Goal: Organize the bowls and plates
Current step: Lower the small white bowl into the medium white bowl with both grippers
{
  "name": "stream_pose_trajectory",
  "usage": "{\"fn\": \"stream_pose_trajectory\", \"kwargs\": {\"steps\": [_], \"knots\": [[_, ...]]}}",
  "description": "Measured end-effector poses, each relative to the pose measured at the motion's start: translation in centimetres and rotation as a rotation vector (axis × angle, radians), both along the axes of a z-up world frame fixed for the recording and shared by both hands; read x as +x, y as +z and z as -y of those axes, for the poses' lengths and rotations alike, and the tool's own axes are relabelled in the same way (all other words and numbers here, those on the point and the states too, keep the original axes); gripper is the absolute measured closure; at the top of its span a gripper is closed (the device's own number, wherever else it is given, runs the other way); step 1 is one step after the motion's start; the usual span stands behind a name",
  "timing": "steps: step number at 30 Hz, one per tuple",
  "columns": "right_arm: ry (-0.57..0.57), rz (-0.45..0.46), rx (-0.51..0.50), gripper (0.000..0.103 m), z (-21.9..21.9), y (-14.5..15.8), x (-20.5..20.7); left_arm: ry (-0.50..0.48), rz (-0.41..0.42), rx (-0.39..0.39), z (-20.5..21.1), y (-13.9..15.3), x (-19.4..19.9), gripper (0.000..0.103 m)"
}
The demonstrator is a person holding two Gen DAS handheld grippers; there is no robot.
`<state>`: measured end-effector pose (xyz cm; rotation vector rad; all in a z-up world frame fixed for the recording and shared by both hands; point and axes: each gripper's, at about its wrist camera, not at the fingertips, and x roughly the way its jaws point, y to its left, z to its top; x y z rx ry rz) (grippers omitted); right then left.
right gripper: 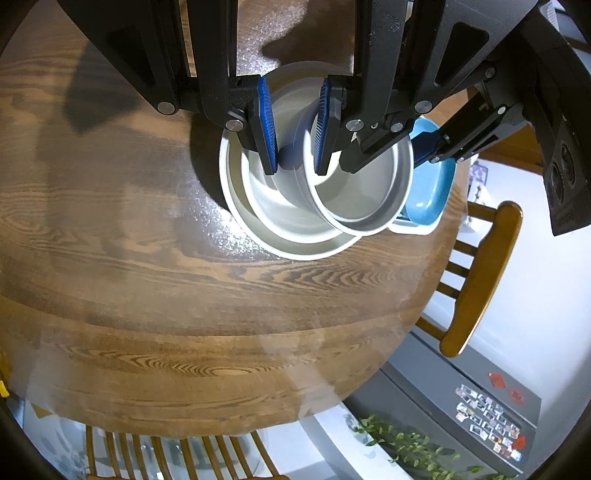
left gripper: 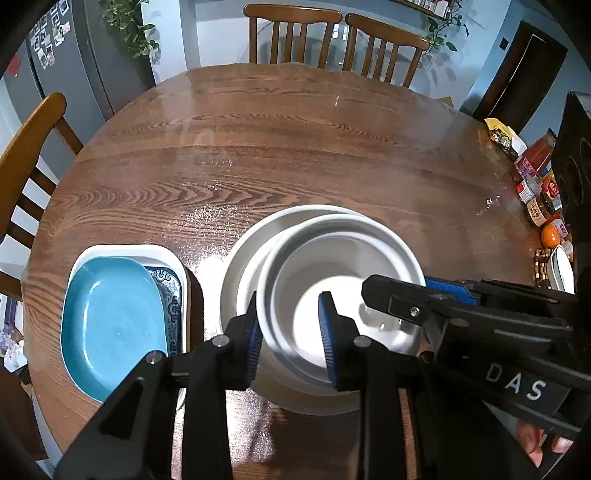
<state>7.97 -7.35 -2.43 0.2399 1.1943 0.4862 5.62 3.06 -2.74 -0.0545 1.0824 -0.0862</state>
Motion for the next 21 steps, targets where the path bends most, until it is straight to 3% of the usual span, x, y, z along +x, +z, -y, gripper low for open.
{"fn": "stream_pose_trajectory", "kwargs": {"steps": [21], "knots": [[-0.001, -0.026, -0.023, 0.08, -0.43, -0.81, 0.27, -0.006, -0.031, 0.003, 0.05, -0.89, 0.38, 0.078]]}}
